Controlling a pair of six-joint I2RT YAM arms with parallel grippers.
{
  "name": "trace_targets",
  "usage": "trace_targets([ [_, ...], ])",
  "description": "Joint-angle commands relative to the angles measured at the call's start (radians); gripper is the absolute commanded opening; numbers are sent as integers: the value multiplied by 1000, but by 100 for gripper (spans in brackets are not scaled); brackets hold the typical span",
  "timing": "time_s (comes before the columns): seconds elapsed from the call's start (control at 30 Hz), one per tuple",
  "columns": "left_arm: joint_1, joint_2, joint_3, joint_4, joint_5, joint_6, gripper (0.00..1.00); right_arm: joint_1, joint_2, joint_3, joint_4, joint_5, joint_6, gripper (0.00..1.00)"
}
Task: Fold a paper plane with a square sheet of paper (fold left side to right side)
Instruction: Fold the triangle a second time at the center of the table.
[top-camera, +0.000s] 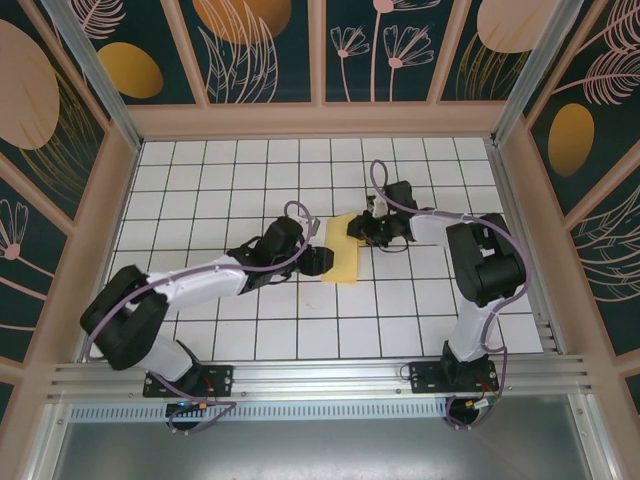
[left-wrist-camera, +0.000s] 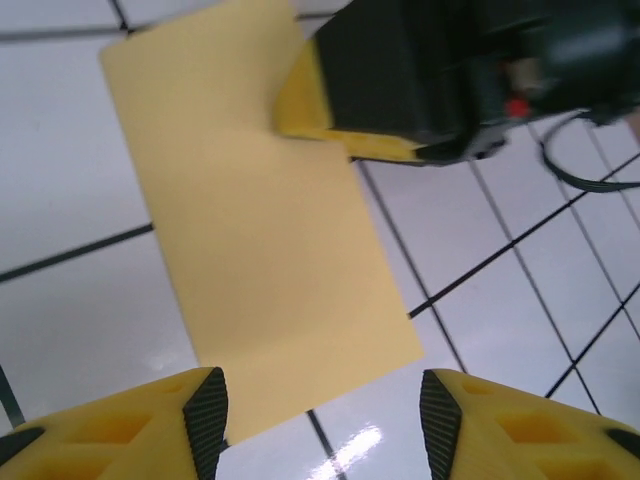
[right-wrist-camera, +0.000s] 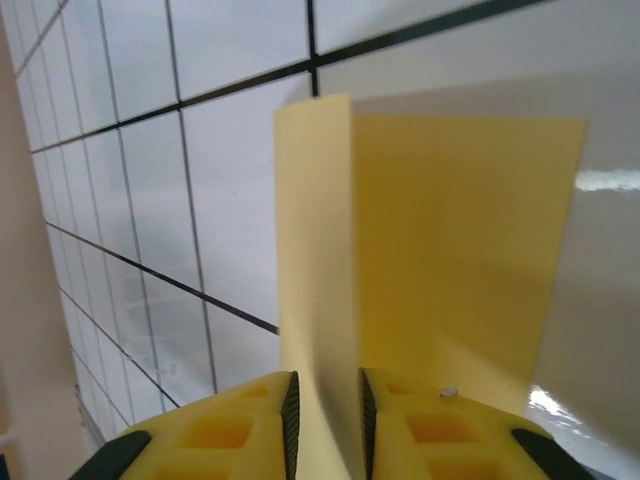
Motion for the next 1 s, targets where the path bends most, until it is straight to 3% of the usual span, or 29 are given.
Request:
trace_targets([
  [0.0, -72, -5, -19, -7, -85, 125, 57, -3, -53, 55, -72, -41, 12, 25],
  [0.13, -188, 64, 28, -34, -180, 166, 58, -5, -59, 65, -91, -51, 25, 24],
  [0.27, -243, 158, 107, -66, -261, 177, 61, -5, -56, 69, -97, -56, 29, 24],
  [0.5, -284, 274, 210, -105, -386, 181, 74, -4, -43, 67, -97, -57, 31, 24],
  [0.97, -310, 414, 327, -192, -502, 230, 78, -5, -32, 66, -88, -56, 39, 24],
])
